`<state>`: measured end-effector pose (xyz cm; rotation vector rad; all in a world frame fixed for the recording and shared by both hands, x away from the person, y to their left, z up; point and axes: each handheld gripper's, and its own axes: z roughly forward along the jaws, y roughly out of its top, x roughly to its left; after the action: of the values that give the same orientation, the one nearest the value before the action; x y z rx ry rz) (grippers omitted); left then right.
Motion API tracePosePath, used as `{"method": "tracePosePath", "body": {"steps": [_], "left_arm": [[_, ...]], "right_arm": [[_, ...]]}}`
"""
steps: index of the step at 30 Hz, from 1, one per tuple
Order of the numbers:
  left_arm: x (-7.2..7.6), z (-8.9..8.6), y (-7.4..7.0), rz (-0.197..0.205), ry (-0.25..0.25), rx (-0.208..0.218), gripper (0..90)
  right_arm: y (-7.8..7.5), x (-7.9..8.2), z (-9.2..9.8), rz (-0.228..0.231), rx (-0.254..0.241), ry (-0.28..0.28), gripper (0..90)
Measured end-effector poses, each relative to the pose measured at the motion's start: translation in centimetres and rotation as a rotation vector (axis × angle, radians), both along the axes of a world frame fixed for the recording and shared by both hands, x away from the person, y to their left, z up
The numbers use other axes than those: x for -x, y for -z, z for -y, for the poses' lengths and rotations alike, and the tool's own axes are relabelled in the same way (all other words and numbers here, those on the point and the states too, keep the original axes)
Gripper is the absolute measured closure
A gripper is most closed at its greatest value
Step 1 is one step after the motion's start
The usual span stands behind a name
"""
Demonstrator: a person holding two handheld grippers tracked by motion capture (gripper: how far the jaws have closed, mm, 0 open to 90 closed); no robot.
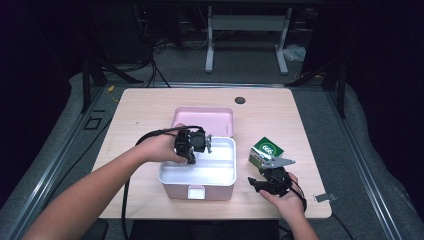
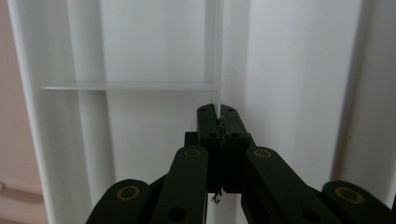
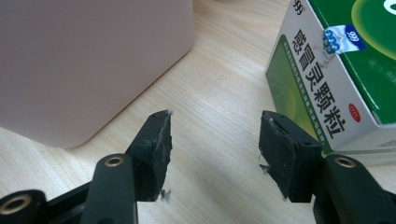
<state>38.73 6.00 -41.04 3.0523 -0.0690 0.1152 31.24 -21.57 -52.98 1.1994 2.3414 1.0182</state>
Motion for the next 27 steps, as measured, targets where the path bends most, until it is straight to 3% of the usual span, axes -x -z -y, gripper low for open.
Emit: {"method": "tracePosePath", "body": {"steps": [1,2,3,8,12,13,14,15,17,19,22,23,25,26,27], "left_arm": [[0.2,-0.2,-0.7,0.033,-0.006,0.01,89.4],[0.2,-0.2,-0.7,0.033,-0.006,0.01,89.4],[0.4,-0.5,-1.4,0.073,-0.017,0.039,89.4],[0.4,-2.7,-4.7,0.081,-0.066,0.091,89.4],[-0.4,-6.7,-5.6,0.085,-0.177,0.101,89.4],[-0.7,-8.0,-5.4,0.085,-0.205,0.094,89.4],[-1.0,-10.4,-4.8,0.089,-0.272,0.079,89.4],[-1.0,-10.4,-4.8,0.089,-0.272,0.079,89.4],[-1.4,-13.7,-4.0,0.07,-0.353,0.072,89.4],[-1.8,-17.3,-3.0,0.058,-0.458,0.102,89.4],[-2.0,-21.3,-1.2,0.033,-0.604,0.152,89.4],[-2.1,-22.6,-0.3,0.007,-0.659,0.172,89.4],[-2.2,-24.4,1.5,-0.023,-0.753,0.224,89.4],[-2.3,-25.4,3.3,-0.044,-0.835,0.217,89.4],[-2.3,-25.4,3.3,-0.044,-0.835,0.217,89.4]], "right_arm": [[0.0,0.0,0.0,0.001,0.001,-0.001,43.5],[0.0,0.0,0.0,0.001,0.001,-0.001,43.5],[0.0,0.0,0.0,0.0,0.0,0.001,43.5],[-0.1,0.1,0.0,0.002,-0.006,0.009,43.5],[-0.1,0.1,0.1,0.007,-0.012,0.002,43.4],[-0.1,0.2,0.1,0.009,-0.005,0.008,43.4],[-0.1,0.2,0.1,0.01,-0.004,0.011,43.4],[-0.1,0.2,0.1,0.01,-0.004,0.011,43.4],[-0.2,0.2,0.1,0.007,-0.007,0.015,43.4],[-0.2,0.2,0.1,0.01,-0.008,0.016,43.4],[-0.3,0.2,0.0,0.014,-0.02,0.01,43.4],[-0.3,0.2,0.0,0.01,-0.022,0.006,43.4],[-0.4,0.2,-0.2,0.02,-0.018,0.017,43.4],[-0.4,0.2,-0.3,0.023,-0.018,0.019,43.4],[-0.4,0.2,-0.3,0.023,-0.018,0.019,43.4]]}}
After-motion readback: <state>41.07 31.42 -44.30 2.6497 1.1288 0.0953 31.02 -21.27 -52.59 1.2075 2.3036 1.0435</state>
